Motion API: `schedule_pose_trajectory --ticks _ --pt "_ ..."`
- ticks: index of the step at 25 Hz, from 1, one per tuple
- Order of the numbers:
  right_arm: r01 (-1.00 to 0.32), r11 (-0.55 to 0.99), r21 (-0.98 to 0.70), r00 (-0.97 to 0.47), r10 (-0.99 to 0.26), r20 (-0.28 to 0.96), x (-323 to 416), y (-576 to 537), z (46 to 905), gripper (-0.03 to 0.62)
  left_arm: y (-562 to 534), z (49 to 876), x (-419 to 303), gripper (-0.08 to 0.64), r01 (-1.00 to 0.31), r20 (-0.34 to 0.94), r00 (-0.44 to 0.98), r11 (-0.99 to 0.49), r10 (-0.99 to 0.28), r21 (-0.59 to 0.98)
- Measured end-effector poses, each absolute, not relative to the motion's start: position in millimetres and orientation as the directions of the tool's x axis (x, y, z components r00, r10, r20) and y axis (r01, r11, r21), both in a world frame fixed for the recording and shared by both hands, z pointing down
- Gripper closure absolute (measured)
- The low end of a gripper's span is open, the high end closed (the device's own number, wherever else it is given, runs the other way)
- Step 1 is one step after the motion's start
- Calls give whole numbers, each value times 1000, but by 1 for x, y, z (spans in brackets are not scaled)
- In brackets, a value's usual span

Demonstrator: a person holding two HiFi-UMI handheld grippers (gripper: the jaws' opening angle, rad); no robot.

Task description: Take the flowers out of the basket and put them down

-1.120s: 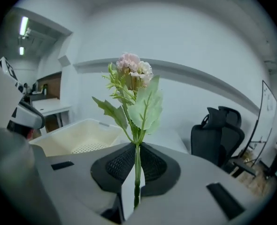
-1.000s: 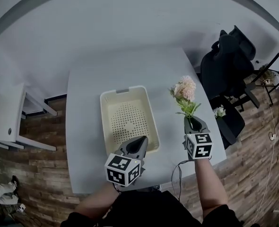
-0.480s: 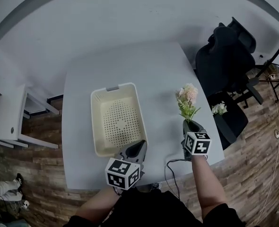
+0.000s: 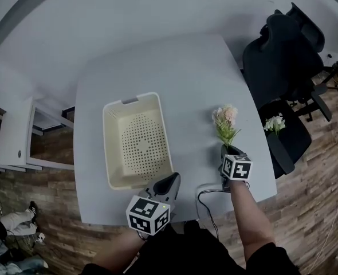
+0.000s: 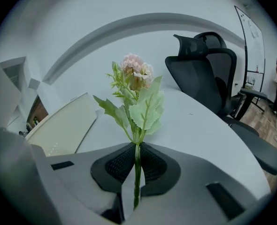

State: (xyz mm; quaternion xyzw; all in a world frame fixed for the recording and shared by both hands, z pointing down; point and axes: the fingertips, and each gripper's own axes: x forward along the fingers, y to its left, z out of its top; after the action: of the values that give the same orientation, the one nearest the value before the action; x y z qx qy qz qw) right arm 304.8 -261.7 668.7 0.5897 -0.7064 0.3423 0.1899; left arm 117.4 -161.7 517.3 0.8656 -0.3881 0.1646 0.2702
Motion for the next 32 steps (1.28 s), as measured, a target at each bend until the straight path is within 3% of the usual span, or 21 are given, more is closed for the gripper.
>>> schedule_pose_trajectory --ticks 14,17,27,29,31,32 --pt "-953 60 -298 -267 -632 727 299 -272 709 545 -169 531 110 552 -799 533 599 -490 -598 347" --pt "-948 72 -309 -283 -631 722 298 -270 708 469 -164 528 109 553 -804 531 592 -487 -606 341" --pt "-936 153 -317 -333 -679 655 292 -244 670 456 -130 512 104 553 -827 504 562 -461 -656 323" --pt "-935 186 -301 -342 -699 629 289 -235 656 458 -121 507 101 552 -831 493 556 -457 -669 317" --pt "-930 228 -287 -359 -722 592 283 -226 636 546 -112 503 96 552 -837 486 547 -450 -681 311" --pt "-923 248 -294 -378 -731 568 279 -221 625 558 -108 501 93 554 -840 483 543 -447 -687 309"
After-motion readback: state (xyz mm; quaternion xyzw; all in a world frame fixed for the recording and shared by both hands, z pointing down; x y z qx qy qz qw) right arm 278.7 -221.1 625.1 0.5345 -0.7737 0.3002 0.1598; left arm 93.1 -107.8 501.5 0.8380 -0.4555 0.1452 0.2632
